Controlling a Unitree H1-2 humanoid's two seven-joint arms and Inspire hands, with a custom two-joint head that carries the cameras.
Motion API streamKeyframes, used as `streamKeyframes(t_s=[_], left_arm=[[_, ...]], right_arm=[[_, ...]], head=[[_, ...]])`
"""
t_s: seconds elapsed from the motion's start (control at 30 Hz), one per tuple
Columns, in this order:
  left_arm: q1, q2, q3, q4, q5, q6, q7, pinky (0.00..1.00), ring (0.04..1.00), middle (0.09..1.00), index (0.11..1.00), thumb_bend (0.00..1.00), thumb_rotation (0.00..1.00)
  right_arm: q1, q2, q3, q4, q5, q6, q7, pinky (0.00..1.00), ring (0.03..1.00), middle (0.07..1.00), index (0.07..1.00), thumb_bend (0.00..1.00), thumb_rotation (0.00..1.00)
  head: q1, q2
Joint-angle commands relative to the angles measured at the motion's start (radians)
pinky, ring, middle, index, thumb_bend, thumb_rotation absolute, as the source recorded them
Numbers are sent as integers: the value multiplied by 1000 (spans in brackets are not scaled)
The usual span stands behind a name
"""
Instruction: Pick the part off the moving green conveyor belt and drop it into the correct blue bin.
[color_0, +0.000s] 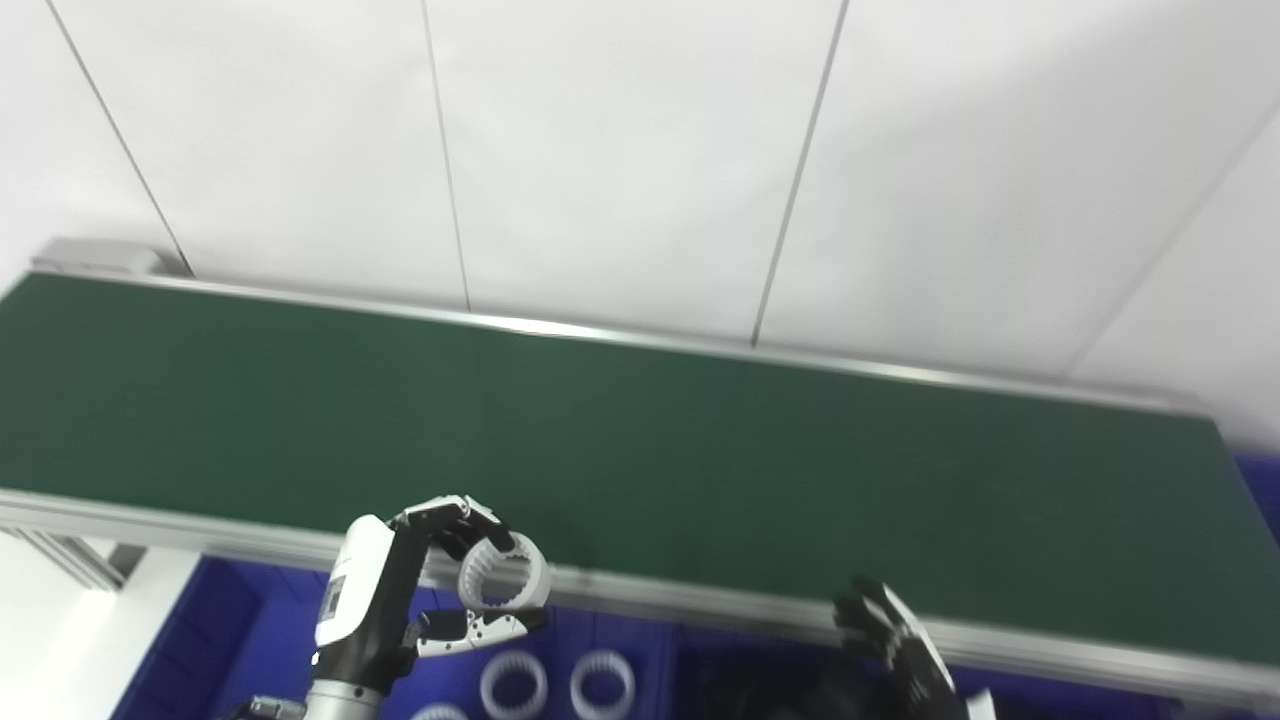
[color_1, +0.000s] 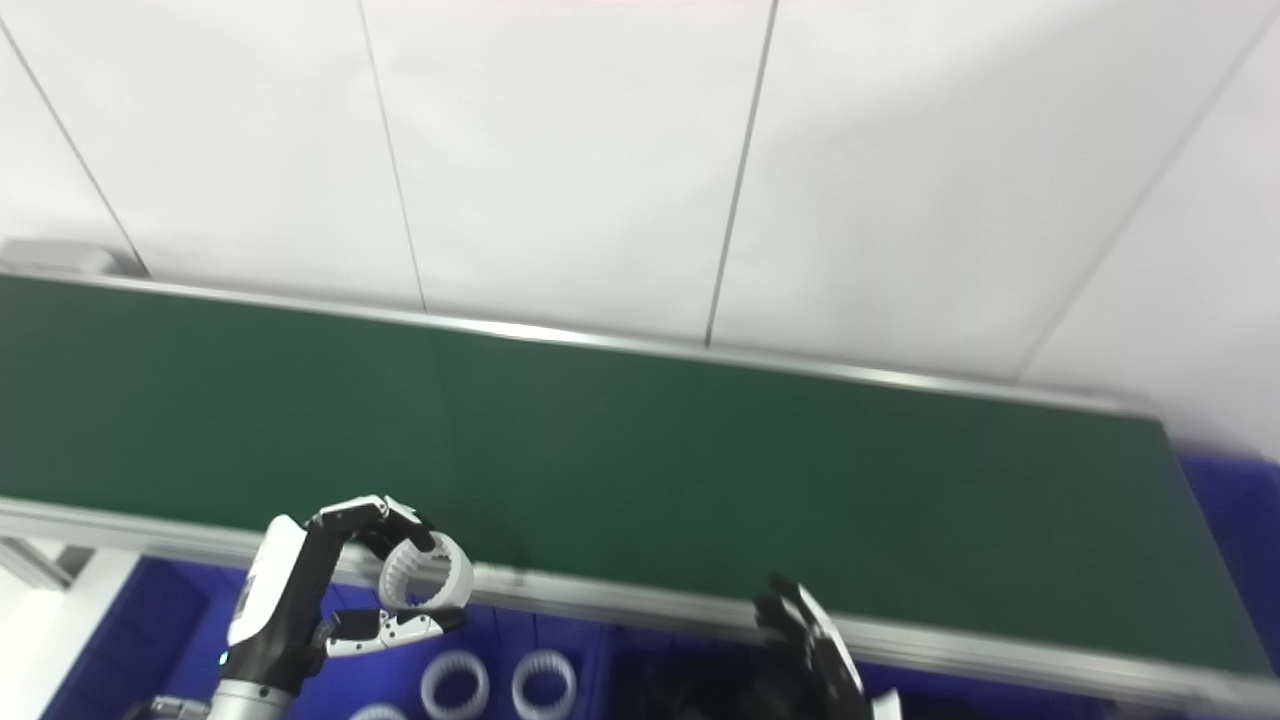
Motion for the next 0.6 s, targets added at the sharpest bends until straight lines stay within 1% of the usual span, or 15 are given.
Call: streamKeyframes(t_s=[0.0, 0.03, 0.07, 0.1, 0.2, 0.23, 0.27, 0.3, 0.33, 0.43, 0.5, 0.57], left_arm=[[6, 11, -5, 0, -25, -33, -22, 439, 465, 516, 469, 499, 0], [8, 12, -3, 2, -33, -34, -29, 434, 462, 515, 471, 499, 0], [7, 18, -4, 14, -48, -35, -44, 433, 462, 515, 472, 499, 0], [7, 23, -3, 21, -57, -35, -56, 422, 455, 511, 477, 500, 0], [-1, 39, -3, 53, -88, -37, -91, 426, 457, 505, 478, 500, 0], [-3, 43, -3, 62, -94, -34, -103, 428, 458, 505, 478, 500, 0], [-3, 47, -2, 63, -97, -26, -112, 434, 460, 506, 475, 501, 0], [-4, 50, -1, 67, -98, -22, -121, 432, 460, 505, 475, 501, 0], [-3, 53, 1, 69, -101, -17, -129, 431, 459, 505, 476, 501, 0], [-2, 63, 8, 81, -111, -6, -154, 426, 454, 502, 481, 501, 0], [-3, 70, 18, 118, -108, -1, -157, 427, 455, 501, 483, 501, 0], [-6, 74, 26, 158, -86, 2, -144, 411, 447, 494, 490, 502, 0]], right_arm=[[-3, 23, -5, -28, -6, -35, 3, 712, 768, 794, 855, 643, 361], [-4, 26, -6, -28, -7, -35, 5, 712, 768, 795, 855, 649, 374], [-7, 31, -9, -23, -13, -36, 3, 712, 769, 795, 855, 649, 376], [-9, 34, -11, -21, -17, -36, 2, 710, 768, 793, 855, 665, 400], [-13, 44, -13, -21, -31, -35, 2, 711, 766, 791, 856, 672, 426], [-13, 47, -14, -23, -34, -33, 3, 710, 765, 791, 856, 672, 428], [-12, 50, -14, -28, -38, -27, 4, 715, 766, 790, 855, 673, 434], [-11, 53, -15, -31, -41, -23, 5, 719, 768, 789, 855, 680, 448], [-10, 57, -16, -35, -43, -18, 5, 719, 769, 789, 855, 683, 453], [-10, 66, -19, -35, -52, -21, 3, 722, 770, 789, 856, 694, 471], [-10, 71, -19, -41, -55, -13, 6, 723, 771, 790, 858, 699, 482], [-10, 75, -19, -45, -61, -8, 8, 718, 766, 787, 858, 704, 489]], head=[[-18, 14], [-31, 21], [-47, 40], [-50, 41], [-78, 66], [-78, 66], [-96, 82], [-98, 83], [-108, 97], [-118, 108], [-122, 115], [-122, 118]])
